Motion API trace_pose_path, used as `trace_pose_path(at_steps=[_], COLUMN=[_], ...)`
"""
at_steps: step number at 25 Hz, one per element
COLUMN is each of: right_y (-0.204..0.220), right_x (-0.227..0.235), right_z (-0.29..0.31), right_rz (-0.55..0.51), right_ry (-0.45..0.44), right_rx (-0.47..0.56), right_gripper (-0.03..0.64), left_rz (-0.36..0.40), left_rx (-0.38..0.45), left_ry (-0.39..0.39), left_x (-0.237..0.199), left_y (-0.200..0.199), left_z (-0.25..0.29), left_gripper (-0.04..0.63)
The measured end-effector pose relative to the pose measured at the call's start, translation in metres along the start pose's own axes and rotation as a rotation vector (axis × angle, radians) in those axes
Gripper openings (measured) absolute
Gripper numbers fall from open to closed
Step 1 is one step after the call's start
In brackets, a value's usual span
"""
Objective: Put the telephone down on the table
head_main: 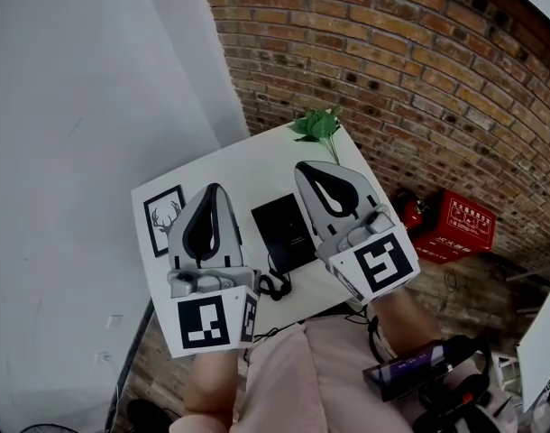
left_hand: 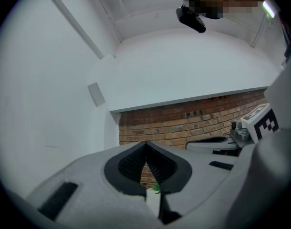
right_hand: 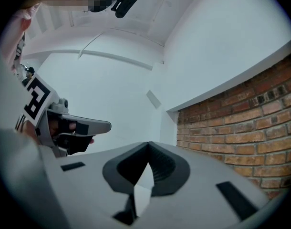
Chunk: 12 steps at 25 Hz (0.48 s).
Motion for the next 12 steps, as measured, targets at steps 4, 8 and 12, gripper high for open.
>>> trace_pose_path(at_steps=[4,8,12], right_y=[0.001,0.0012,0.0029], right_x=[0.0,-0.0007,-0.0022], right_z=[-0.0004,0.001,0.0017], right_rz=[-0.006,-0.009,-0.008], right_ry=[0.006,0.01,0.012], right_rx=[-0.006,-0.008,-0.013], right_gripper=[0.005,0.005,0.005], left_rz=[0.012,0.007,0.008], left_rx=[0.0,-0.001,-0.005], left_ry=[0.008,0.014,0.019], left_x=[0.001,-0.0004,-0.0011], left_y=[0.0003,0.0014,0.0035], left_z=[0.0001,0.0003,-0.0002], left_gripper=[-0.002,-0.002,-0.002])
Point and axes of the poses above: the fingertips, and each gripper's own axes: z forward along the fingers, x to its right, y out of its underside, the point moved 4 cm from there along -z, backward along the fingers, and after that the axes turned 11 degrees about x, right-handed, at the moved point
